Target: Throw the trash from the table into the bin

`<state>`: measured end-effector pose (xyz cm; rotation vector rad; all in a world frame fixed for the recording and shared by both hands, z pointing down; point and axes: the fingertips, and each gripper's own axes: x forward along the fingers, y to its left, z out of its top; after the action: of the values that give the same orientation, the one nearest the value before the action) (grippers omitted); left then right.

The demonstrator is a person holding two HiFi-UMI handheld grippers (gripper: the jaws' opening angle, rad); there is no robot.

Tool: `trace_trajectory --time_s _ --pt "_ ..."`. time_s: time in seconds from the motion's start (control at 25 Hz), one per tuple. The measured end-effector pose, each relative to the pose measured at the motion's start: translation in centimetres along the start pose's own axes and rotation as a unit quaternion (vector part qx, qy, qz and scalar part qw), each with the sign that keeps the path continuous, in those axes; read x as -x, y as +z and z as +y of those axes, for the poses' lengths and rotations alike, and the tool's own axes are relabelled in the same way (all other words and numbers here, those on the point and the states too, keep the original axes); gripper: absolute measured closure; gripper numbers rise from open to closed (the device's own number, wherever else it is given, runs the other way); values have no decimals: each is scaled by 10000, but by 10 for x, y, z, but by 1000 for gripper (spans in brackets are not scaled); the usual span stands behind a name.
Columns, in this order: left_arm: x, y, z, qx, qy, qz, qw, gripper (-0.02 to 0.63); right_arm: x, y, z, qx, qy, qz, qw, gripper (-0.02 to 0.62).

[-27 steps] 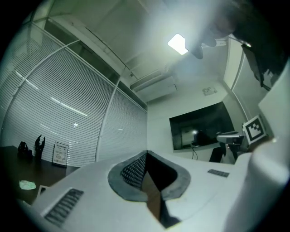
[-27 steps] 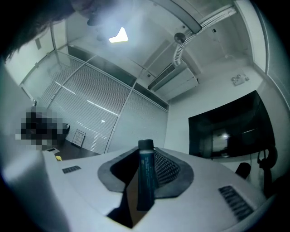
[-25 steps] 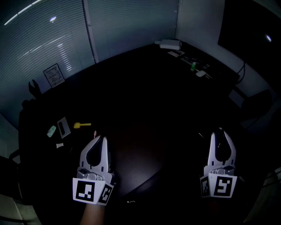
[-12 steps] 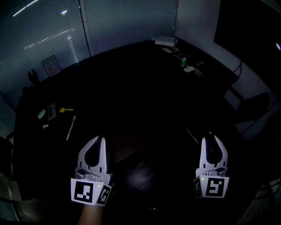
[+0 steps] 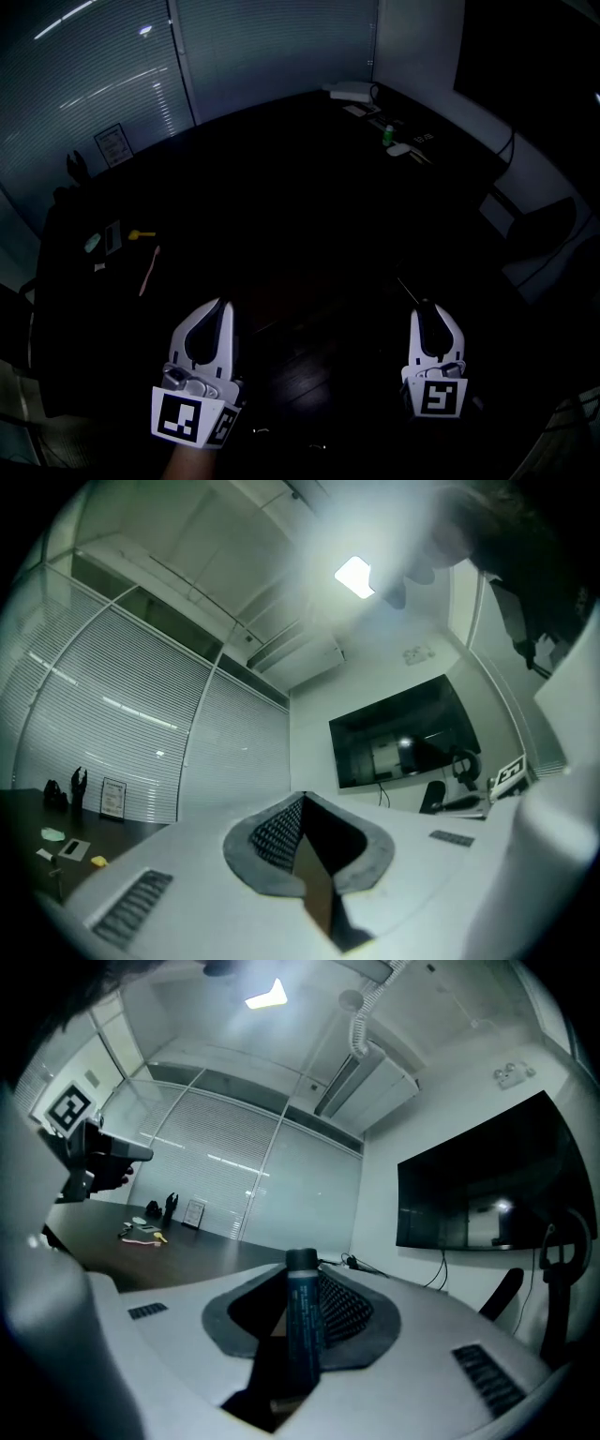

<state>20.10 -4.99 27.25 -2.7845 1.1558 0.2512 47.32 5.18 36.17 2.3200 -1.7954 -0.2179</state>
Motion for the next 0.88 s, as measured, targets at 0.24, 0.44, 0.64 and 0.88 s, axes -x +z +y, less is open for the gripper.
trace_trajectory --time_s 0.24,0.44,0.64,0.88 --pt "6 -1 -4 -68 -20 92 9999 606 -17 -79 14 143 464 982 9940 489" --pt "15 -3 -2 -103 10 79 9999 606 -18 -141 22 65 626 1589 9853 489" --pt "16 -16 1 -106 -11 148 9998 606 -22 -211 42 74 972 2370 9666 489" --pt "14 -20 9 -171 48 204 9996 606 -20 -292 63 -25 1331 3459 9288 489"
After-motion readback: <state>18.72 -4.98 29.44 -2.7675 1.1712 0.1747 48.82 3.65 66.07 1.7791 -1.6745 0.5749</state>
